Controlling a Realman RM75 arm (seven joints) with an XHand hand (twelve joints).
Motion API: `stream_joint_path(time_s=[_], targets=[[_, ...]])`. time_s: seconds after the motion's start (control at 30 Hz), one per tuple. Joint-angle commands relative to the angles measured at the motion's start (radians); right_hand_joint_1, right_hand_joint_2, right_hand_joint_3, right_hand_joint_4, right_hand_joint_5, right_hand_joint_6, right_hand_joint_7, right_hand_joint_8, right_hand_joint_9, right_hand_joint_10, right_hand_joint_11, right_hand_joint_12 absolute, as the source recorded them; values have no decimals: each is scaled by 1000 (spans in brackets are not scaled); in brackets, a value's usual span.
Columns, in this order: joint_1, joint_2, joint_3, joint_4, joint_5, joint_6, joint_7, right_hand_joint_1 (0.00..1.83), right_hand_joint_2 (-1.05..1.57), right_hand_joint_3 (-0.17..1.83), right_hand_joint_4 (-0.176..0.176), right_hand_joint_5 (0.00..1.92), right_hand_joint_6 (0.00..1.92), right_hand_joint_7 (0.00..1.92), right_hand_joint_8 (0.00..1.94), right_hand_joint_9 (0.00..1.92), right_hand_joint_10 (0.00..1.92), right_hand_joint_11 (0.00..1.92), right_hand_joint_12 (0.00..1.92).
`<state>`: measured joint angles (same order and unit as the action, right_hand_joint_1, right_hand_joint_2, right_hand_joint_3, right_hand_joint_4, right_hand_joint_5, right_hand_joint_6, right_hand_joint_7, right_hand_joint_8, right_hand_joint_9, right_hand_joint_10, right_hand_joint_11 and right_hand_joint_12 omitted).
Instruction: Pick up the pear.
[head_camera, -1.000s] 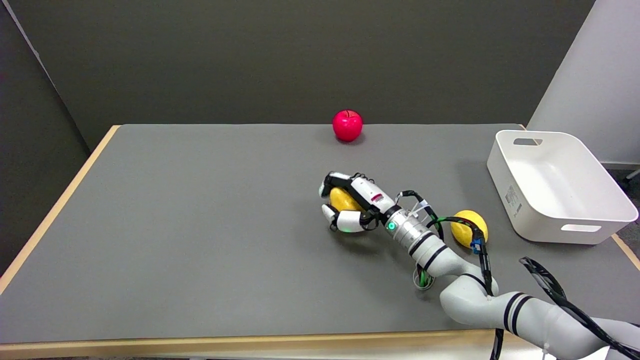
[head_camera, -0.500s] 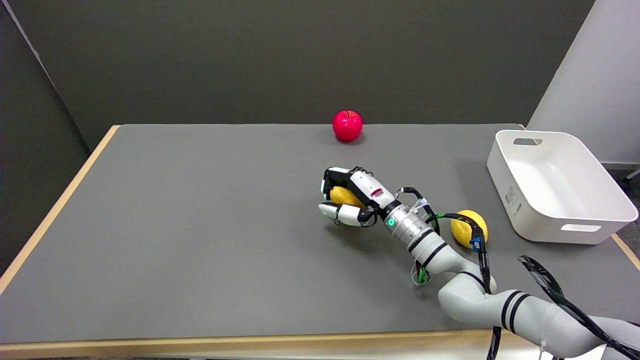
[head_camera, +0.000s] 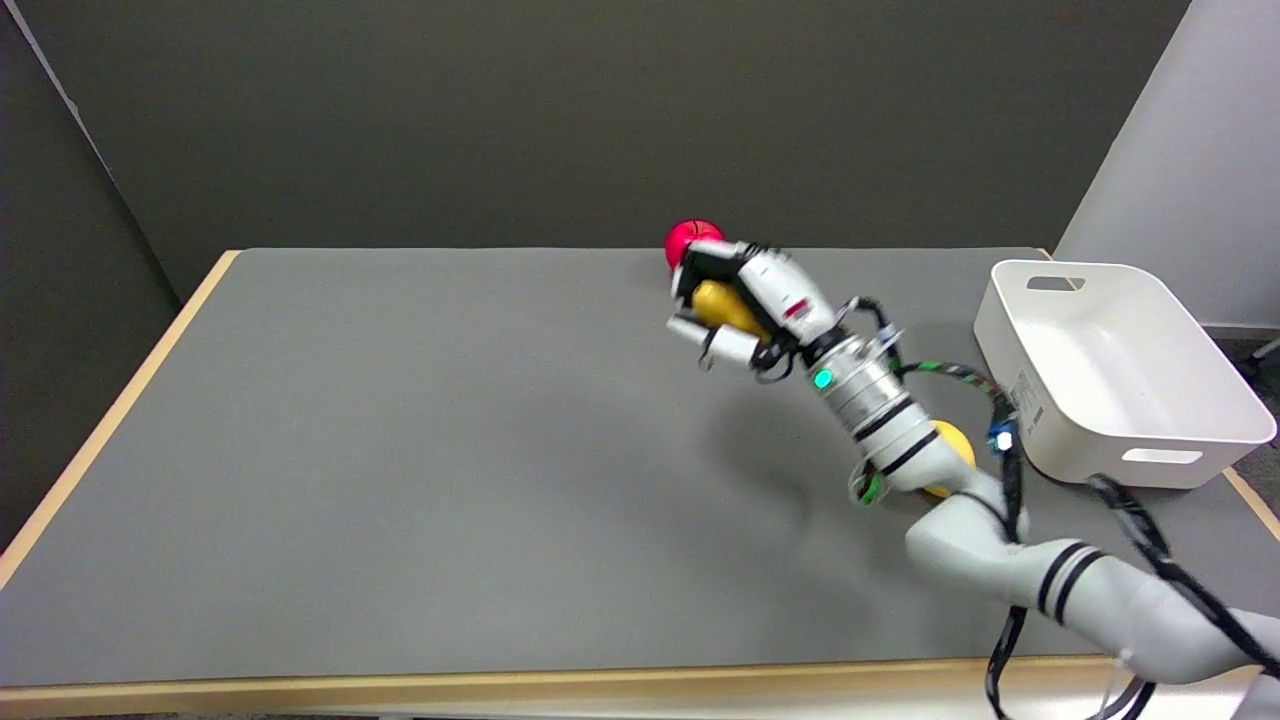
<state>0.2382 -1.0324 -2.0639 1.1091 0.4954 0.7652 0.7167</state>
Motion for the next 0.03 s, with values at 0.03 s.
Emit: stream_joint_path(time_s=[0.03], targets=[[-177,229,458,386,44,-137,-453,1345,1140,202,-173,554,1532,822,1290,766,1531,651,1921]])
